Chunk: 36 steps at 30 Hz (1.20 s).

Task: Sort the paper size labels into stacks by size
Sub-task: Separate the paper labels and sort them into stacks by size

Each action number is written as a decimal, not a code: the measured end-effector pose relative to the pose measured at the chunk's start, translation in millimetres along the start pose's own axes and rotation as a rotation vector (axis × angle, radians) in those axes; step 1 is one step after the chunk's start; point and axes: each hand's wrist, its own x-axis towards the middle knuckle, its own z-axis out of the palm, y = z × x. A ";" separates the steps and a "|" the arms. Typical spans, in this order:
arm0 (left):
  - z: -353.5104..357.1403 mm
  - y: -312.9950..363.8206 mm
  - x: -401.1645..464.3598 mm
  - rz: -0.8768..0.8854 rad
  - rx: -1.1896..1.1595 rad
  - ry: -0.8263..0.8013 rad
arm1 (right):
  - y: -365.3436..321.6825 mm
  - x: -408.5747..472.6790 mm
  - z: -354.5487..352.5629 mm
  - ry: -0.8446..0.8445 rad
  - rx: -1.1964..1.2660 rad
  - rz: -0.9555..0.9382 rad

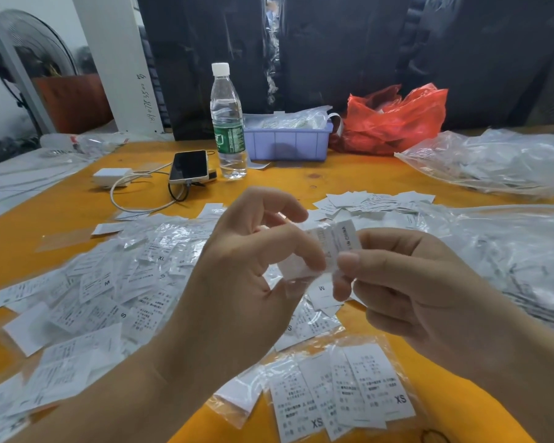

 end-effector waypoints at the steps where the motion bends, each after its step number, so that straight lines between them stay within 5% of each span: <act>1: 0.7 -0.3 0.3 -0.004 0.015 0.004 | -0.4 0.4 0.4 0.011 -0.004 0.009; 4: 0.5 -1.7 1.5 -0.138 -0.016 0.006 | 0.0 1.0 -1.2 0.047 -0.003 0.028; 9: -5.6 -8.9 5.0 -0.554 -0.590 -0.141 | 3.6 1.8 -2.0 0.102 -0.048 0.062; 14: 2.1 -11.2 1.8 -0.520 -0.553 -0.225 | 2.7 1.3 1.8 0.140 -0.114 0.045; 20: 0.3 -11.8 2.9 -0.528 -0.623 -0.195 | 0.4 0.8 5.8 0.333 -0.225 -0.252; 29: -1.8 -24.0 5.1 -0.583 -0.429 -0.213 | 9.8 5.0 -3.0 0.254 -0.328 -0.175; 36: 0.3 -42.4 2.3 -0.527 0.340 -0.186 | 15.6 10.5 -6.5 0.247 -0.421 -0.025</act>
